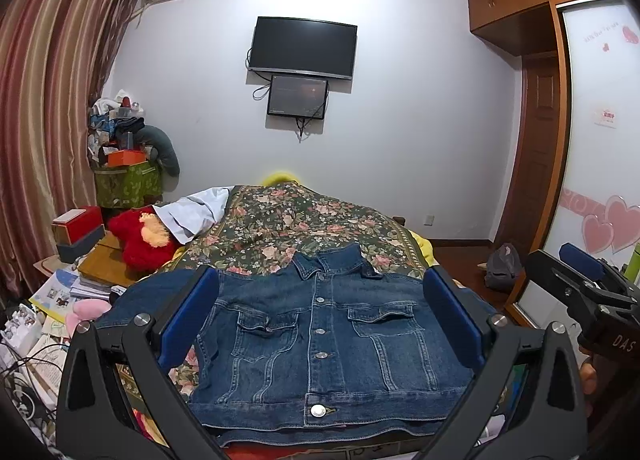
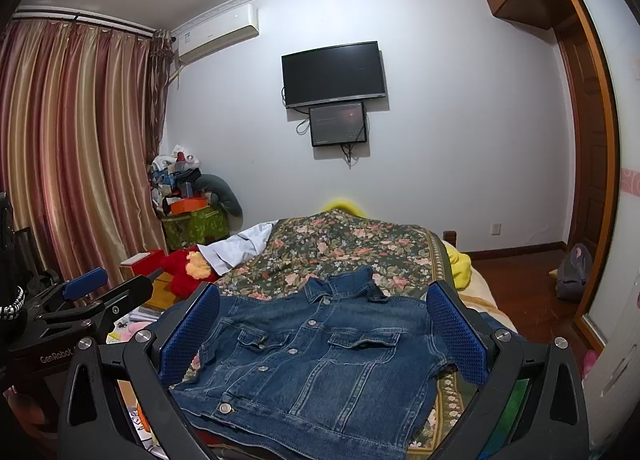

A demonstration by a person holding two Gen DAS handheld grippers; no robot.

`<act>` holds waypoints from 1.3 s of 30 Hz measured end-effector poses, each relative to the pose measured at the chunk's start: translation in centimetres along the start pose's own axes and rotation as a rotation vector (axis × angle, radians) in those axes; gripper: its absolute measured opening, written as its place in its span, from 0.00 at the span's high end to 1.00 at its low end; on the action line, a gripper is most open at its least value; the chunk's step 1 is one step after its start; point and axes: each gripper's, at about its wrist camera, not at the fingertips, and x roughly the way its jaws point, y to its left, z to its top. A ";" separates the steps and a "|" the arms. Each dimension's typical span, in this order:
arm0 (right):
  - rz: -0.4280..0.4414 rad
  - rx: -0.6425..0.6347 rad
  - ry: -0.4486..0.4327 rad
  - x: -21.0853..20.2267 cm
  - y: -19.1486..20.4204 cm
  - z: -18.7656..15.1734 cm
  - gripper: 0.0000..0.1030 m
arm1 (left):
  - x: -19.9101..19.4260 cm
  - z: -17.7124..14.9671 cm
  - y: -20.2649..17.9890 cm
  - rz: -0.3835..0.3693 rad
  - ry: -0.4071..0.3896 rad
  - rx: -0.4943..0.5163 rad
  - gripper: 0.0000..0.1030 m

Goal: Fold large clothes

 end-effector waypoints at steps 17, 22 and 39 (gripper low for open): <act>0.000 0.002 0.002 0.2 -0.1 0.0 0.00 | 0.3 -0.5 0.4 0.002 0.004 -0.008 0.00; 0.001 0.007 0.002 0.3 -0.1 0.1 0.00 | 0.3 -0.5 0.4 0.002 0.004 -0.008 0.00; 0.000 0.012 0.009 0.7 -0.1 -0.3 0.00 | 0.3 -0.4 0.4 0.001 0.005 -0.009 0.00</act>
